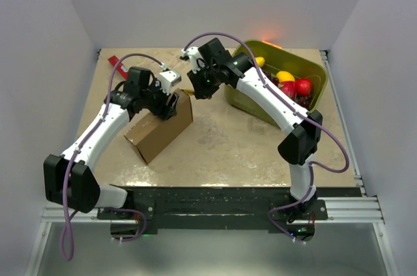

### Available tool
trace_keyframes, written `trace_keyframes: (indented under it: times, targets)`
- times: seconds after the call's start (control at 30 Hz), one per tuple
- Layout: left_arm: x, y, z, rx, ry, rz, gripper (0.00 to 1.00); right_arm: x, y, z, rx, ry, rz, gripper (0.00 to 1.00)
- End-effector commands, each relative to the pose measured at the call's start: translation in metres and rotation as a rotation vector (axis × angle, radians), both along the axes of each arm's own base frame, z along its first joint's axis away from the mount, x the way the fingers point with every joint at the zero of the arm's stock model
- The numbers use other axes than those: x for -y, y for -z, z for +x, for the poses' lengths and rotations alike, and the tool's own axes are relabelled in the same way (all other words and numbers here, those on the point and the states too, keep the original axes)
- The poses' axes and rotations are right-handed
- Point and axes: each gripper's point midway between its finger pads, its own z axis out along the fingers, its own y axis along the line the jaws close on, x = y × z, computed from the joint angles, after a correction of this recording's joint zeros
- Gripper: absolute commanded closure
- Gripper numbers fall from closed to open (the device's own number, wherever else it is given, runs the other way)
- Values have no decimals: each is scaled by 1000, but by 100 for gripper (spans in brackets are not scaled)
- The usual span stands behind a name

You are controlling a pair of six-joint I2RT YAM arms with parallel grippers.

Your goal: Unpack the express box

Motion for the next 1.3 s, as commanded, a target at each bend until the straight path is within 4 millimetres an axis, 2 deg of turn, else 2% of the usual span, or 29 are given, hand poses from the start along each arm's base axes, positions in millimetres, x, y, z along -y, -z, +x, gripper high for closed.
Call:
trace_keyframes:
  times: [0.0,0.07,0.27,0.33,0.47,0.6,0.63,0.77,0.83,0.87,0.9,0.93,0.97,1.03,1.07,1.1,1.13,1.2,1.23,1.27]
  targets:
    - [-9,2,3,31,-21,42,41,-10,-16,-10,-6,-48,44,100]
    - [-13,1,6,42,-36,57,41,-6,-17,-14,-5,-53,38,100]
    - [-26,0,16,73,-95,115,41,25,-15,-32,0,-49,-26,100]
    - [-26,0,18,76,-99,119,41,33,-19,-35,11,-50,-35,100]
    - [-24,0,19,74,-97,111,41,49,-15,-40,8,-49,-70,100]
    - [-23,-5,25,91,-102,103,38,60,-23,-39,31,-27,-61,100]
    - [-22,-6,27,94,-104,100,38,63,-30,-38,54,-13,-55,100]
    - [-18,-13,37,80,-146,61,36,78,-34,-26,101,38,-60,100]
    - [-4,-26,44,78,-128,-8,27,82,-24,-24,104,28,-92,100]
    - [3,-32,45,72,-114,-50,18,82,-11,-22,96,28,-113,100]
    - [15,-49,46,83,-75,-111,16,82,-6,-20,91,29,-120,100]
    - [20,-55,47,80,-57,-142,13,80,-1,-19,83,30,-125,100]
    - [26,-71,49,95,-39,-183,11,75,5,-16,67,28,-119,100]
    - [23,-86,52,110,-32,-217,9,67,5,-12,61,28,-101,100]
    - [25,-102,52,128,-6,-251,9,62,15,-9,39,24,-110,100]
    - [21,-110,52,136,-2,-267,9,59,17,-6,32,25,-103,100]
    - [5,-117,57,153,-30,-271,9,54,16,-4,31,21,-95,100]
    - [-21,-129,63,193,-107,-249,11,46,29,-1,-11,8,-95,100]
    - [-55,-128,71,209,-198,-218,16,42,29,1,-18,8,-85,100]
    - [-78,-118,73,202,-269,-171,20,39,31,1,-32,9,-79,100]
